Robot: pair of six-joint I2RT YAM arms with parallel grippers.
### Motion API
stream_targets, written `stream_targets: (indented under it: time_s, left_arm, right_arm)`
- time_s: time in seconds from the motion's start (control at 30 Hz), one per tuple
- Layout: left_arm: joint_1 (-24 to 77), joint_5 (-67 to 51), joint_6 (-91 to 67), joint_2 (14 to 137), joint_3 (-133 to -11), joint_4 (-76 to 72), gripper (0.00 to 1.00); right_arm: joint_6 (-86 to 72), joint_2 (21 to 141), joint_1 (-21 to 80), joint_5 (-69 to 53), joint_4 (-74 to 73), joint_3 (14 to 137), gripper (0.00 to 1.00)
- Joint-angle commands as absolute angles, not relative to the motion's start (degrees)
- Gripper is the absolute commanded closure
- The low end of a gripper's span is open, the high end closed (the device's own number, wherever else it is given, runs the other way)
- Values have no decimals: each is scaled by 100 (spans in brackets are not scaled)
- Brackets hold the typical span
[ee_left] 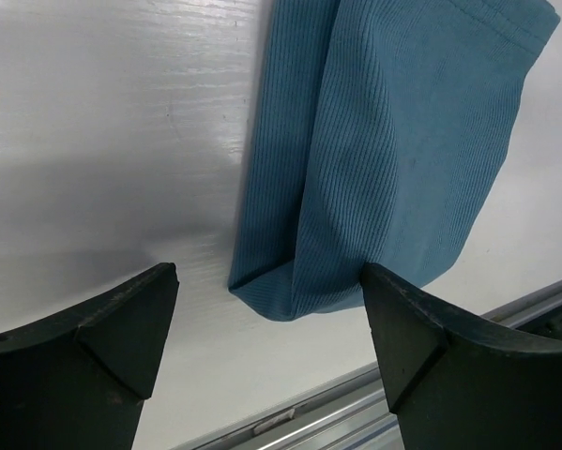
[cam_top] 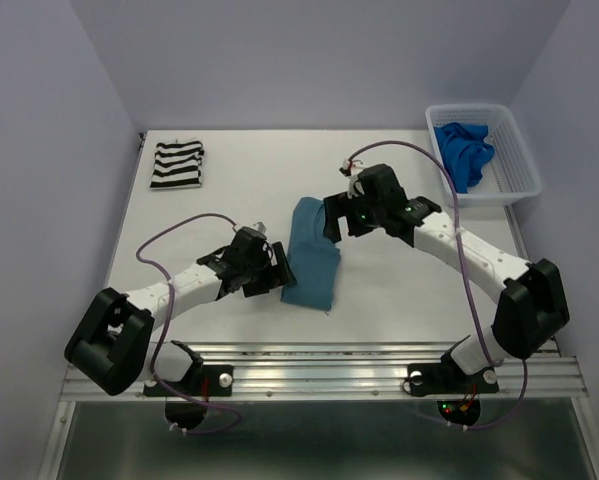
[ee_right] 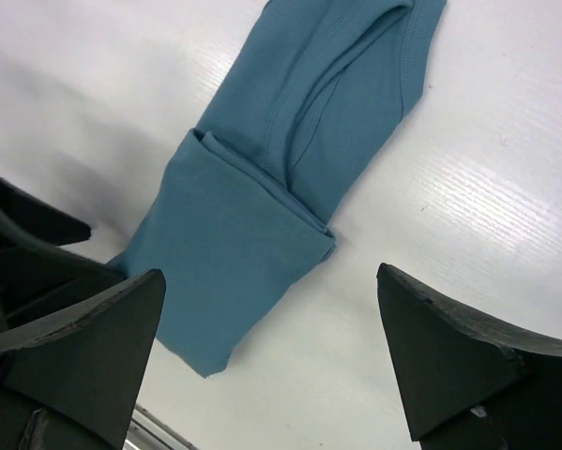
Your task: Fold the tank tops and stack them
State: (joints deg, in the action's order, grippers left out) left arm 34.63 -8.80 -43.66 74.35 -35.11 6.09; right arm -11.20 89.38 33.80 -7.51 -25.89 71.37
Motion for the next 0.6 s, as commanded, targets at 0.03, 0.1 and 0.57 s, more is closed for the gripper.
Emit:
stream_targets:
  time_s: [0.03, 0.1, 0.57]
  left_arm:
    - [3542, -747, -4368, 7576, -3595, 352, 18]
    - [3560, -773, -4377, 7681, -3498, 281, 24]
    - [3586, -651, -4509, 7963, -2900, 167, 60]
  right_arm:
    - [-1520, 8122, 3366, -747, -1715, 6417, 0]
    - [-1582, 7902, 3366, -756, -1618, 6196, 0]
    - [-1204, 7085, 3366, -1984, -625, 4862, 0]
